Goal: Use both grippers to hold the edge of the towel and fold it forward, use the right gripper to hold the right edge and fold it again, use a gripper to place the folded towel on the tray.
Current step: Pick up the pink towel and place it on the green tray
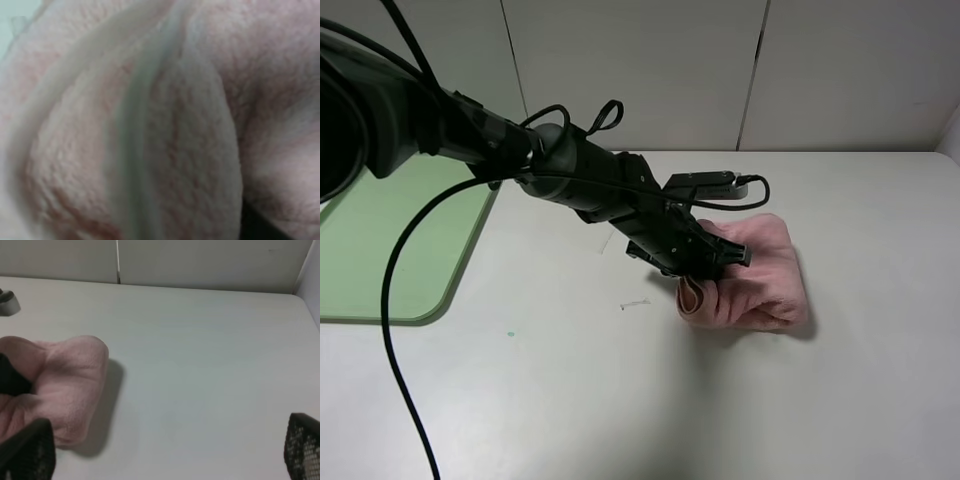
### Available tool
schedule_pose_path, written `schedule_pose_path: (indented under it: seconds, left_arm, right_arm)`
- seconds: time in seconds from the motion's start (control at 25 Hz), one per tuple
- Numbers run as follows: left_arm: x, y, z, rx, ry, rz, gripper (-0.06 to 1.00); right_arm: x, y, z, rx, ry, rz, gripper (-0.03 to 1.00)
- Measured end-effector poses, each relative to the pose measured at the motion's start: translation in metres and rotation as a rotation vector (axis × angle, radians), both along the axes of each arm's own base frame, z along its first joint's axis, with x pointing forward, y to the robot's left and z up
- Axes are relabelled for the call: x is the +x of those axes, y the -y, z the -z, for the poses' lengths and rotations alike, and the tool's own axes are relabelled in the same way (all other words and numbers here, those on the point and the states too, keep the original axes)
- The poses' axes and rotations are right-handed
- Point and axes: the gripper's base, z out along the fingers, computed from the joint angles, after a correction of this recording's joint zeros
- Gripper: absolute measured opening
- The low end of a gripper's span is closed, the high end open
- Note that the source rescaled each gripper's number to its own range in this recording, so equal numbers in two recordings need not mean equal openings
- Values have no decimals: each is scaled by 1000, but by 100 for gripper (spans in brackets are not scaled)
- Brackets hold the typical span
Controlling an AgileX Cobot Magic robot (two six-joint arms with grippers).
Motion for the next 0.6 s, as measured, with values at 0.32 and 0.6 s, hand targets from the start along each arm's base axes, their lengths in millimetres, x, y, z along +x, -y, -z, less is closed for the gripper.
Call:
schedule_pose_path:
  seconds: [0.32,0.6]
  left_arm:
    - [0,0,0,5,11,20,19]
    - [-1,0,0,11,10,32,19]
  right_arm:
    - [0,0,0,0,0,0,100]
    - [0,0,0,0,0,0,100]
